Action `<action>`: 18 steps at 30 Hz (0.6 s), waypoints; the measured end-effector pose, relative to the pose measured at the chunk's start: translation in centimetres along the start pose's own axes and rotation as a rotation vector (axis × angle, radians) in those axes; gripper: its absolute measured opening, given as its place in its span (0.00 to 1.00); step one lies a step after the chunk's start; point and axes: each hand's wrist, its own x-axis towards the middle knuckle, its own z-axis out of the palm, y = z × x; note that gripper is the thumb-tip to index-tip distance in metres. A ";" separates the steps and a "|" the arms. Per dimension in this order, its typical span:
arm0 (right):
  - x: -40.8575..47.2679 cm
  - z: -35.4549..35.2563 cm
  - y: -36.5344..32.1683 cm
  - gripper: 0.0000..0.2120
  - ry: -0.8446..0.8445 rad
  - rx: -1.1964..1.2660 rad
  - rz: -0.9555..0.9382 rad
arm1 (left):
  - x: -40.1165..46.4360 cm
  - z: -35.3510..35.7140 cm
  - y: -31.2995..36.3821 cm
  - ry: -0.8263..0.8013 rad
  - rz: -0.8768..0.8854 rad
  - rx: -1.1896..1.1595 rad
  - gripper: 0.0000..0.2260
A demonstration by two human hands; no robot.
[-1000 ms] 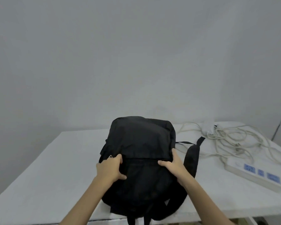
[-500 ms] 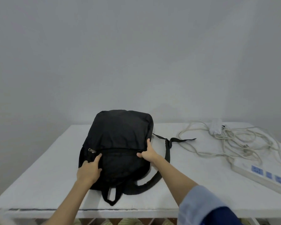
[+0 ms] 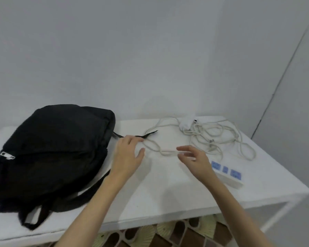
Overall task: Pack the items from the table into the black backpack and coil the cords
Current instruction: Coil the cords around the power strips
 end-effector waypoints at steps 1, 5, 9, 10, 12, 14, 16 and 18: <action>0.1 -2.5 1.7 0.08 0.057 -0.076 0.001 | 0.4 2.2 1.5 -0.074 0.018 -0.040 0.21; 0.6 -9.0 6.3 0.10 0.115 -0.200 0.059 | 1.6 8.8 6.4 -0.301 0.099 -0.117 0.17; 1.6 -11.9 9.6 0.07 0.101 -0.223 0.090 | 2.2 13.7 10.8 -0.504 0.211 -0.124 0.32; 2.0 -12.5 10.2 0.07 0.096 -0.212 0.103 | 2.1 14.8 11.8 -0.563 0.232 -0.114 0.37; 2.5 -13.2 11.0 0.06 0.096 -0.164 0.135 | 1.6 16.9 13.1 -0.673 0.278 -0.077 0.44; 3.1 -13.8 11.4 0.06 0.112 -0.076 0.156 | 1.2 18.6 13.7 -0.735 0.340 -0.028 0.45; 3.5 -14.4 11.4 0.08 0.126 0.068 0.198 | 1.6 19.2 13.7 -0.694 0.407 0.009 0.40; 3.9 -15.0 11.4 0.14 0.128 0.208 0.242 | 2.5 18.8 13.2 -0.586 0.443 -0.061 0.35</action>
